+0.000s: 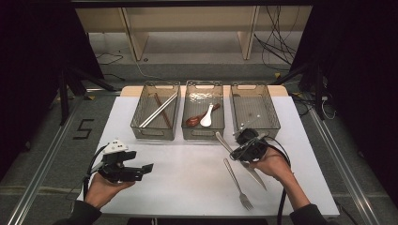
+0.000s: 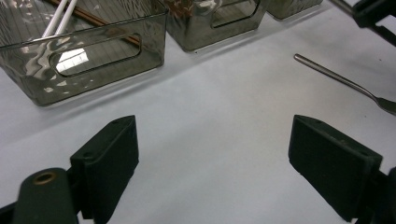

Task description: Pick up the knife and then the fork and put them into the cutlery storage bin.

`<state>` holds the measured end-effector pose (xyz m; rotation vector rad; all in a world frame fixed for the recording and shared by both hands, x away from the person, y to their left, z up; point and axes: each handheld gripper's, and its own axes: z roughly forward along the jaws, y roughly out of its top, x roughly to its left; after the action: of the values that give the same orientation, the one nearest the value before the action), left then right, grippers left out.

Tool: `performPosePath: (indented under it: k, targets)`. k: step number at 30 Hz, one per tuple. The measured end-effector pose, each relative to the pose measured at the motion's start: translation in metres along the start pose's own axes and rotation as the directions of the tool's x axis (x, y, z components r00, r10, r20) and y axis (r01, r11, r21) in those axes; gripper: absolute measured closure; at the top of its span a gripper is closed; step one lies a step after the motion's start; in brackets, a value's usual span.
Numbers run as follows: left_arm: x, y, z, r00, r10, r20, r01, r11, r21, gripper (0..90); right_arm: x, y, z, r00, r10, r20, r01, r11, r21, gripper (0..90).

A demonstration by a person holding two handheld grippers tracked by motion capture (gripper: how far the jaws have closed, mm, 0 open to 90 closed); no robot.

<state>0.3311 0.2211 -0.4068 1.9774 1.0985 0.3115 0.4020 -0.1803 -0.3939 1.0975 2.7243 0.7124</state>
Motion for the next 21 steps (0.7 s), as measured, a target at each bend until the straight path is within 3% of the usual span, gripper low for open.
performPosePath:
  k: [7,12,21]
  targets:
    - [0.0,0.0,0.0,1.0,-0.004,0.0,0.004,1.0,-0.004,15.4,-0.028,0.017,-0.018,0.9968,0.067,0.044,-0.063,0.994,-0.092,81.0]
    - [0.0,0.0,0.0,1.0,-0.005,0.0,0.005,1.0,-0.005,15.4,-0.047,0.034,-0.036,0.9883,0.125,0.088,-0.108,0.98,-0.168,81.0]
    - [0.001,0.0,-0.001,1.0,-0.007,-0.001,0.007,0.9999,-0.01,15.4,-0.072,0.059,-0.048,0.9713,0.197,0.134,-0.162,0.958,-0.236,81.0]
